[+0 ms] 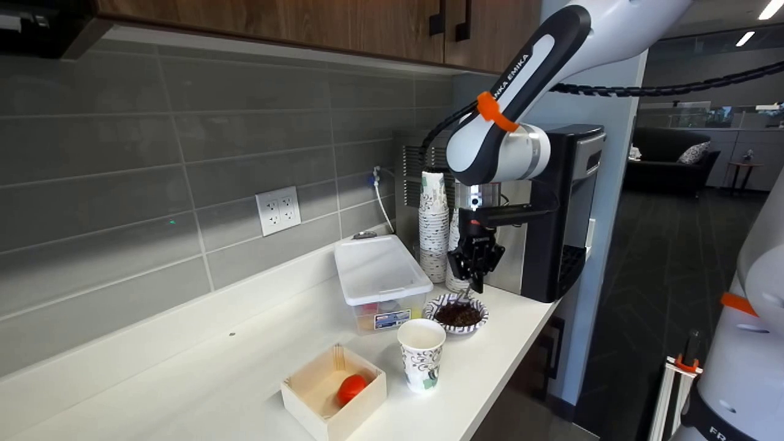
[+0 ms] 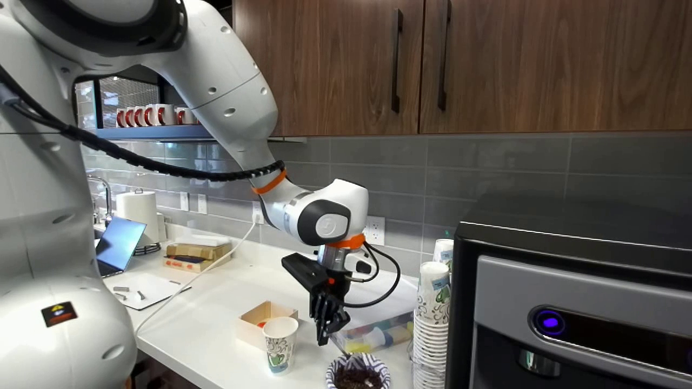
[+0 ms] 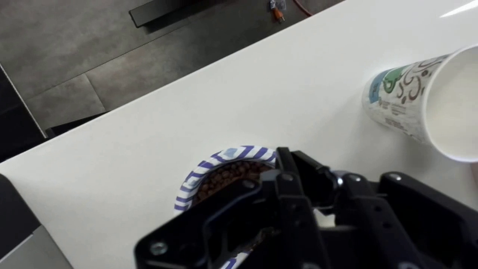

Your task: Use the silver spatula to stir the contents of the white plate

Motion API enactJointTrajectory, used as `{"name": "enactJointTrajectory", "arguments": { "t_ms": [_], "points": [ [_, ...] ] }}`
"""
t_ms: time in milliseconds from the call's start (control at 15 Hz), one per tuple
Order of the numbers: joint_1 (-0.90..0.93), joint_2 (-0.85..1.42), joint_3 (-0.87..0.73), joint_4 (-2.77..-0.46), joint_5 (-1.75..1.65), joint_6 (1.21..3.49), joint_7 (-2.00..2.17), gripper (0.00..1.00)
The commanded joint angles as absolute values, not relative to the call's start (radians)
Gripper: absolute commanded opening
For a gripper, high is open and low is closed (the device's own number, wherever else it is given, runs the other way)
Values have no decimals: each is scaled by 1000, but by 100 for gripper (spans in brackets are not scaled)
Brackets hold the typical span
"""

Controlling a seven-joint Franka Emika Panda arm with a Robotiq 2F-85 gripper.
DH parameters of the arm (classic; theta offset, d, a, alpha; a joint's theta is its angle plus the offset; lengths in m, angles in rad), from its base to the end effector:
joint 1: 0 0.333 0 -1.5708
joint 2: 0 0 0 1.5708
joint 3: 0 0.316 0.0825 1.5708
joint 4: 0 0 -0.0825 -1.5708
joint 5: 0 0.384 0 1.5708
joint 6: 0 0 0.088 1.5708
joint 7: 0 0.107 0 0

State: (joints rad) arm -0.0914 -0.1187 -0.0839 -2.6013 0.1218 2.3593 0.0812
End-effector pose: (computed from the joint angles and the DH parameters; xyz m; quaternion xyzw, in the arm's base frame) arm 0.4131 -0.0708 0.2864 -0.9821 0.1722 0.0598 0.0479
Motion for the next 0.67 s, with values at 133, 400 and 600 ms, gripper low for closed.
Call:
{"name": "enactJointTrajectory", "arguments": {
  "t_ms": [133, 400, 600],
  "points": [
    [-56, -171, -86, -2612, 249, 2239, -46, 1],
    [-72, -164, -80, -2597, 180, 2114, 26, 1],
    [-95, -160, -78, -2592, 74, 2041, 122, 1]
  ]
}}
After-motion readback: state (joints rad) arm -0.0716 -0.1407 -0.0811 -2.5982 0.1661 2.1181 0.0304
